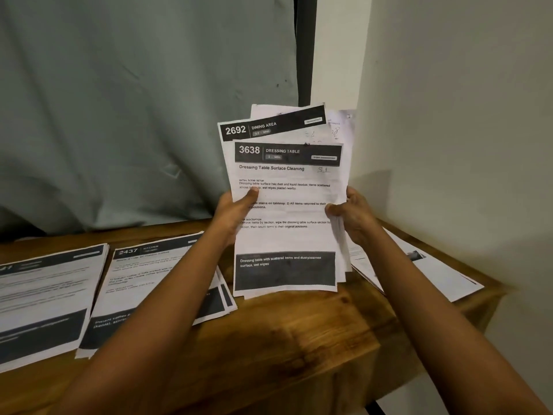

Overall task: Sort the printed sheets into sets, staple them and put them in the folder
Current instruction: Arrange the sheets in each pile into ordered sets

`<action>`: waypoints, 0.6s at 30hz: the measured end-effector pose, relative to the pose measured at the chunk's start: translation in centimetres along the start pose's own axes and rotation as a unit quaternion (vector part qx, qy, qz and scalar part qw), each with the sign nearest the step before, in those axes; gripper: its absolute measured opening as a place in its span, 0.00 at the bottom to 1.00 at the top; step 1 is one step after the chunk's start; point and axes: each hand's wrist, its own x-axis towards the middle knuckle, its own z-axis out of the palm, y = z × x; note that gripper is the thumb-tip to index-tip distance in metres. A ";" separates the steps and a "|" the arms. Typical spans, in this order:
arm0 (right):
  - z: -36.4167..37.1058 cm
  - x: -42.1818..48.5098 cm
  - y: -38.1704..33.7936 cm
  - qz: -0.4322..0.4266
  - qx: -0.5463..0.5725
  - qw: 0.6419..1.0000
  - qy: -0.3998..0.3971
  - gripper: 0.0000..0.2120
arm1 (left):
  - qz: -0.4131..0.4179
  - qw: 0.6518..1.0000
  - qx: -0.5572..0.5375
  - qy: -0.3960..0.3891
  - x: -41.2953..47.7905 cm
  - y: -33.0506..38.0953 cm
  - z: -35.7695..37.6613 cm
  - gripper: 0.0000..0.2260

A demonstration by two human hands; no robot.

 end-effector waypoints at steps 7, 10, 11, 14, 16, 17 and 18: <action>3.3 -0.8 -1.1 -0.095 0.011 0.994 0.059 0.12 | 0.112 0.989 0.089 0.036 0.5 1.7 1.1 0.12; 4.0 -0.8 0.2 -0.104 -0.018 0.992 0.070 0.13 | 0.139 0.974 0.166 0.065 0.3 1.1 0.8 0.21; 4.1 -1.0 0.7 -0.097 -0.033 0.992 0.070 0.15 | 0.137 0.972 0.173 0.077 0.2 0.7 0.5 0.24; 4.0 -1.3 2.4 -0.091 -0.080 0.991 0.052 0.18 | 0.122 0.975 0.154 0.101 0.0 -0.4 -0.1 0.28; 4.0 -1.6 3.2 -0.090 -0.115 0.989 0.030 0.17 | 0.120 0.972 0.176 0.100 -0.1 -1.4 -0.5 0.26; 4.0 -1.6 3.5 -0.091 -0.136 0.986 0.024 0.16 | 0.115 0.968 0.202 0.096 -0.1 -1.8 -0.6 0.25; 4.0 -1.6 3.9 -0.096 -0.158 0.983 0.023 0.15 | 0.109 0.963 0.230 0.093 -0.1 -2.3 -0.6 0.23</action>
